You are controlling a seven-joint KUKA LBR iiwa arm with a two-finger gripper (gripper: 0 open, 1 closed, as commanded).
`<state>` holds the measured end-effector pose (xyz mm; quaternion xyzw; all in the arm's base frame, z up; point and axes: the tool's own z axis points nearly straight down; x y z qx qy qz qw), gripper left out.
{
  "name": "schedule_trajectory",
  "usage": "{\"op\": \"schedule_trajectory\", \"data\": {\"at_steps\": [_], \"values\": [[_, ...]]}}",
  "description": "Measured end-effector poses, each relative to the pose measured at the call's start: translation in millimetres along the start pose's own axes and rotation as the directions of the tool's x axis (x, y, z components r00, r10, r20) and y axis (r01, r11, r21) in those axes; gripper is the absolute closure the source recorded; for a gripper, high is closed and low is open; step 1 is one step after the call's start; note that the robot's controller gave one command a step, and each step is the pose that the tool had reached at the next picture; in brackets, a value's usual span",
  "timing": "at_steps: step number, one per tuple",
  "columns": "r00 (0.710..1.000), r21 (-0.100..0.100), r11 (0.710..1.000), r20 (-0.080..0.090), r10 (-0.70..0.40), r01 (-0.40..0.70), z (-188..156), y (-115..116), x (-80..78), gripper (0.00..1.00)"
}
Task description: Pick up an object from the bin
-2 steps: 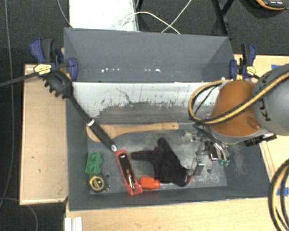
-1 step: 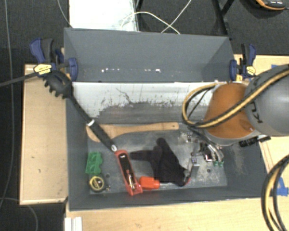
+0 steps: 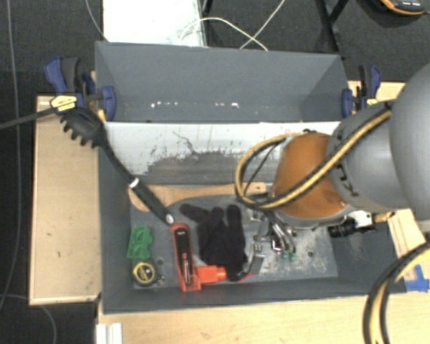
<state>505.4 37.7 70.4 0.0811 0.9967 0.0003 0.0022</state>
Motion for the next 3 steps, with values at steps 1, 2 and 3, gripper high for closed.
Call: {"op": "schedule_trajectory", "data": {"at_steps": [1,2,3], "values": [[0.967,0.006,0.967,0.008,-0.254,0.254,-3,20,1.6,0.0],[0.978,0.007,0.978,0.008,-0.209,0.209,-2,25,0.9,0.0],[0.916,0.008,0.916,0.01,-0.402,0.402,-41,20,-51.6,0.0]]}}
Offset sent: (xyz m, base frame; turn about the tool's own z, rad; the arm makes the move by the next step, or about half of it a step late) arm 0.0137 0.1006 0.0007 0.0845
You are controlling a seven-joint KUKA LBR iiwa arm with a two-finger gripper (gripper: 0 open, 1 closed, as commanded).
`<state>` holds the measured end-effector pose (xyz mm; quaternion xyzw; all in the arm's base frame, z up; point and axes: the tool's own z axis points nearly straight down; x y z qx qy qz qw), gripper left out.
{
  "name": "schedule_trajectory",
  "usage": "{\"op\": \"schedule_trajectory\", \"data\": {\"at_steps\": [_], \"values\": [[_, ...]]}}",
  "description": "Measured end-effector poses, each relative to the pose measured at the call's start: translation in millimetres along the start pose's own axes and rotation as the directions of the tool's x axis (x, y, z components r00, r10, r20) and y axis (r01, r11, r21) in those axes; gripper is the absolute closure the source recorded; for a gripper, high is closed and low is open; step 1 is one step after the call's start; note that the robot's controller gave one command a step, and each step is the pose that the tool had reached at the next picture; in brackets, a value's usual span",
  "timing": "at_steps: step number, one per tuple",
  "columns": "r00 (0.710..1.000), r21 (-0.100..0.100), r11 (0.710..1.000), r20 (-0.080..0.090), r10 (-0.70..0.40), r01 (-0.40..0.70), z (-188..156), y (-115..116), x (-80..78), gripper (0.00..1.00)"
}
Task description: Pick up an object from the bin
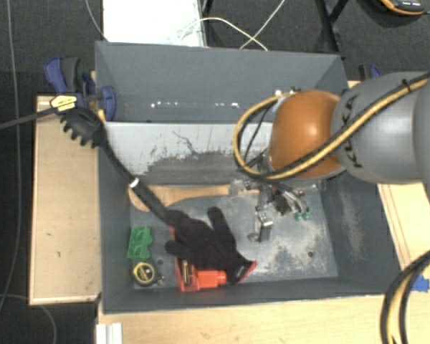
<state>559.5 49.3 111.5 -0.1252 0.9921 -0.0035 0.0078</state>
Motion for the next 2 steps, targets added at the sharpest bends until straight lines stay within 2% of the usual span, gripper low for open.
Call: {"op": "schedule_trajectory", "data": {"at_steps": [1,2], "values": [[1.0,-0.001,1.0,-0.004,-0.011,0.011,-24,2,2.6,0.0],[0.999,0.0,0.999,0.002,0.054,-0.054,-51,31,3.8,0.0]]}}
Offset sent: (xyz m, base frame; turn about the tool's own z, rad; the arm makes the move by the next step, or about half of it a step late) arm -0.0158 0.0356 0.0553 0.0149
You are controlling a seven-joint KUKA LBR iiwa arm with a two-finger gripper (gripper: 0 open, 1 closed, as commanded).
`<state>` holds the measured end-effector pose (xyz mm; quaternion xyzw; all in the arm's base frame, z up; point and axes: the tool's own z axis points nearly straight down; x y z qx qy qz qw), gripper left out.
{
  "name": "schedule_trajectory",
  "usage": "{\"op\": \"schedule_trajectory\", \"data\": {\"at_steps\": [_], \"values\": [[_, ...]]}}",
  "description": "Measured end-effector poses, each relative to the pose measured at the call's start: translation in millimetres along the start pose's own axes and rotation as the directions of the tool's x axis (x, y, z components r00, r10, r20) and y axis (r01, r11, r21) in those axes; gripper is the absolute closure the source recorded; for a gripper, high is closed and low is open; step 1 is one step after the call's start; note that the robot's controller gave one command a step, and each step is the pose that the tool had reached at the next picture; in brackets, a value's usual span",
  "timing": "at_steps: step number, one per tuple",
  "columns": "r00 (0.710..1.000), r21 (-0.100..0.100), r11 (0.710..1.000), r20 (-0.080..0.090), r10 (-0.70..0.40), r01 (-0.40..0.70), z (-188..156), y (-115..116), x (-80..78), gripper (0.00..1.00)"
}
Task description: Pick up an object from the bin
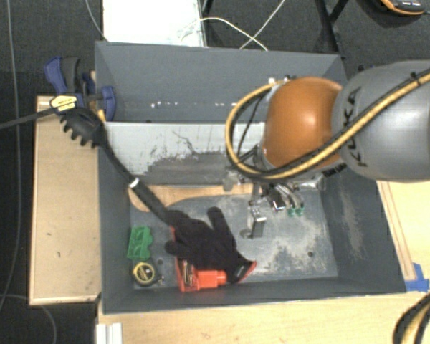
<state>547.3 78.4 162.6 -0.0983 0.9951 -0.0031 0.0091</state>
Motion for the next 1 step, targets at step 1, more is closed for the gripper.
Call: {"op": "schedule_trajectory", "data": {"at_steps": [1], "values": [[0.999,-0.002,0.999,-0.003,0.05,-0.05,75.1,29.5,0.1,0.0]]}}
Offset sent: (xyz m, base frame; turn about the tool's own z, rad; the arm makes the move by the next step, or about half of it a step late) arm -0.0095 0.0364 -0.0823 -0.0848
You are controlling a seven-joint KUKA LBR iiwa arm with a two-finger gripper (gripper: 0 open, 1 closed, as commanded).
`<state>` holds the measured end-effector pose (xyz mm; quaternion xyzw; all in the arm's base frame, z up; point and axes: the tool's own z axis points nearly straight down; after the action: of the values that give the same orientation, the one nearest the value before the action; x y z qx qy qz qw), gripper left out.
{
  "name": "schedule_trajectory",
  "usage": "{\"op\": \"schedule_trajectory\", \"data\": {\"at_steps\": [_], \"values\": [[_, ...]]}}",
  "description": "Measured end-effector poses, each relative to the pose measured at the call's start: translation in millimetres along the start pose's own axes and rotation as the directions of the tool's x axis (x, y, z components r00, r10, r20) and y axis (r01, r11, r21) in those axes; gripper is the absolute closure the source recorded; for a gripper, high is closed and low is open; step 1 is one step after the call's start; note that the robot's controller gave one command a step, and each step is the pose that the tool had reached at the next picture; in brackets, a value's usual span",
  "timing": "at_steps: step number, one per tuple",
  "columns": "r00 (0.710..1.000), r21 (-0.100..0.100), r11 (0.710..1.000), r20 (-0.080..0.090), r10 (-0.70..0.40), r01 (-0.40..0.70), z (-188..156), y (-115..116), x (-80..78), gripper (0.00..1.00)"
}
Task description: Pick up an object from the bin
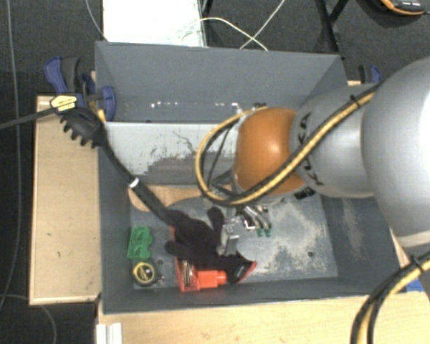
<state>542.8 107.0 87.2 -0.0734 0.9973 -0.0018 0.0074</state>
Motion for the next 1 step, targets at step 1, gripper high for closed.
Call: {"op": "schedule_trajectory", "data": {"at_steps": [1], "values": [[1.0,0.002,1.0,0.006,-0.02,0.02,-1.4,0.0,-1.1,0.0]]}}
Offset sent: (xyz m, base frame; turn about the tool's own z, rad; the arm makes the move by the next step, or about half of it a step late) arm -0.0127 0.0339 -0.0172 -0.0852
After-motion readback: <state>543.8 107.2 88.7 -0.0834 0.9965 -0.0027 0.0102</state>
